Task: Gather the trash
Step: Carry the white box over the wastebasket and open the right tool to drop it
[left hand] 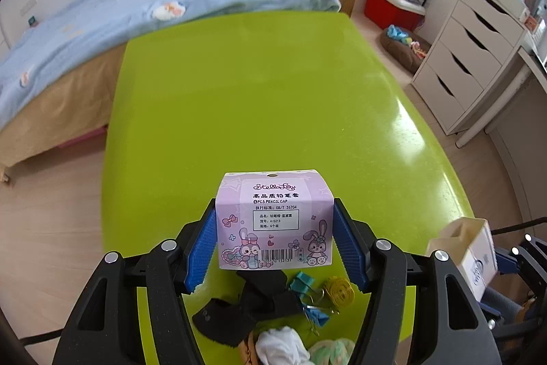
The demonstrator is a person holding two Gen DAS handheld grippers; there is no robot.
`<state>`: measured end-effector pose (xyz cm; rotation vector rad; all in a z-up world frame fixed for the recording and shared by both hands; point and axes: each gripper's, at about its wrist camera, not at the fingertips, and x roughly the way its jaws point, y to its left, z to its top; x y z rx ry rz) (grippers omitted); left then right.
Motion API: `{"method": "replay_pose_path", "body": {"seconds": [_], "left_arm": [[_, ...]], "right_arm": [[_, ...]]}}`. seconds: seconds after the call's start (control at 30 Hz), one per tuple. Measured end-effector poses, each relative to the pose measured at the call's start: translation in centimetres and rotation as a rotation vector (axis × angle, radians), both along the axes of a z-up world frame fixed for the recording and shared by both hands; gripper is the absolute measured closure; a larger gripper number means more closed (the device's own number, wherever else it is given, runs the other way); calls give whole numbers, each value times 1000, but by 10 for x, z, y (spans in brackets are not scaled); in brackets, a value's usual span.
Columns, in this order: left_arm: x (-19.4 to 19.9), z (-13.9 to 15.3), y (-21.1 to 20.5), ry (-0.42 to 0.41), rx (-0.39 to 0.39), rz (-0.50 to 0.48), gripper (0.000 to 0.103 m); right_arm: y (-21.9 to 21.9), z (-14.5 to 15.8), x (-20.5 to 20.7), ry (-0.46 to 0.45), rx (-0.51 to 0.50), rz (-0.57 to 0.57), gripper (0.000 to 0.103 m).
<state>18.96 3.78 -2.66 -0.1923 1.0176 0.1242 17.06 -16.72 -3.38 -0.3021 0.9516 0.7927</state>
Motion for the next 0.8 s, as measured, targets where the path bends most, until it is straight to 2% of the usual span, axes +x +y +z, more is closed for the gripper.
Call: {"method": "replay_pose_path", "body": {"seconds": [0.4, 0.63, 0.8], "left_arm": [[-90, 37, -26, -149, 34, -79, 41], [-150, 42, -47, -199, 45, -104, 41], [-178, 35, -56, -199, 36, -108, 41]], "right_arm": [[-14, 17, -37, -42, 11, 27, 54], [-25, 24, -74, -54, 31, 54, 54], [-33, 21, -102, -41, 37, 78, 54]]}}
